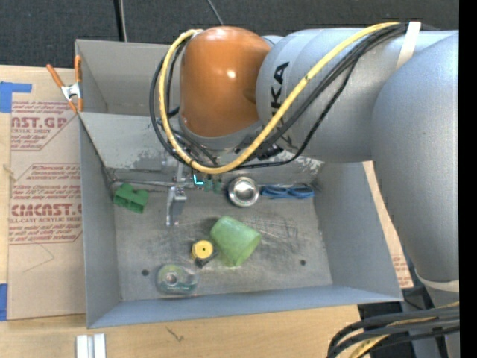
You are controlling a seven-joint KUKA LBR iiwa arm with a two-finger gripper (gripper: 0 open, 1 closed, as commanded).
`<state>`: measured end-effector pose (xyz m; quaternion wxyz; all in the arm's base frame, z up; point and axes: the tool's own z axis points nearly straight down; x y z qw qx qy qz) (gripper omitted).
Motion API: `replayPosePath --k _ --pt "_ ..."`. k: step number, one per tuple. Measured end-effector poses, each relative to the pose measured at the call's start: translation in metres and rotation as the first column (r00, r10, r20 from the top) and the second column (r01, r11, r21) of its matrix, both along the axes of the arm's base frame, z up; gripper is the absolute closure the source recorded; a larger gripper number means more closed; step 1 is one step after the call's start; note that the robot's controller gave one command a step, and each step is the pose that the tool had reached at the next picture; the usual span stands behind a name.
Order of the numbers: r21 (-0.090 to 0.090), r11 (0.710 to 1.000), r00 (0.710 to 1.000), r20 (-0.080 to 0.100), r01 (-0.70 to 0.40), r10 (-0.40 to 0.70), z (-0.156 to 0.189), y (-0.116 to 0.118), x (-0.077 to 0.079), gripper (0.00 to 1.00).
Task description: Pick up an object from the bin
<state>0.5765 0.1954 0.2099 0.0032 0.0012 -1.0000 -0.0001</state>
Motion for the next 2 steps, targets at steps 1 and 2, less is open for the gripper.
replayPosePath --k 1,2 --pt "0.000 0.960 0.960 0.001 -0.281 0.281 -0.123 -0.035 -0.021 0.00" --pt "-0.004 0.970 0.968 0.054 -0.244 0.244 -0.128 -0.015 -0.079 0.00"
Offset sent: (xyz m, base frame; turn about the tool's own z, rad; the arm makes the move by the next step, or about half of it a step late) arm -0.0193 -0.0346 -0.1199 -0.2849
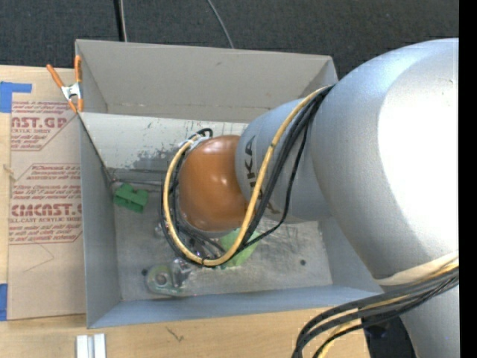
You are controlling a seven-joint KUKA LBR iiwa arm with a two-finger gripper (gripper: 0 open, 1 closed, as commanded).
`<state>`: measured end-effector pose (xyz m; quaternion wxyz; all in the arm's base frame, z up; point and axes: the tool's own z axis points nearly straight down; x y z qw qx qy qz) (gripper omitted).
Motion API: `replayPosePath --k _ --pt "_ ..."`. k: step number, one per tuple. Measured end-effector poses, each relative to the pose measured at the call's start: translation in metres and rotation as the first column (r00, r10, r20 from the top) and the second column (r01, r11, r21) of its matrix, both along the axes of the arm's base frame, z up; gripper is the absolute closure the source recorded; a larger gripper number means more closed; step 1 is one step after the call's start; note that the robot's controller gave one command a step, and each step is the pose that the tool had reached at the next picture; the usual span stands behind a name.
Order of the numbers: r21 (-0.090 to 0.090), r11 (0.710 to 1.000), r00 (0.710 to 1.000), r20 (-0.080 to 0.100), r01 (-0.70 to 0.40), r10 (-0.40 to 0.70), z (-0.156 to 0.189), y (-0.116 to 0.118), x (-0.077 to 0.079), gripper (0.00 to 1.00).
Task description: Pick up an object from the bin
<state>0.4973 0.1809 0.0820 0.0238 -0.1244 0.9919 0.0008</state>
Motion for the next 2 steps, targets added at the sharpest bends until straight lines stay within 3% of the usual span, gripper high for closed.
replayPosePath --k 1,2 --pt "-0.013 1.000 0.999 -0.050 0.000 0.000 -0.002 -0.001 -0.010 1.00" --pt "-0.004 1.000 0.999 -0.036 0.007 -0.008 0.127 0.003 0.024 1.00"
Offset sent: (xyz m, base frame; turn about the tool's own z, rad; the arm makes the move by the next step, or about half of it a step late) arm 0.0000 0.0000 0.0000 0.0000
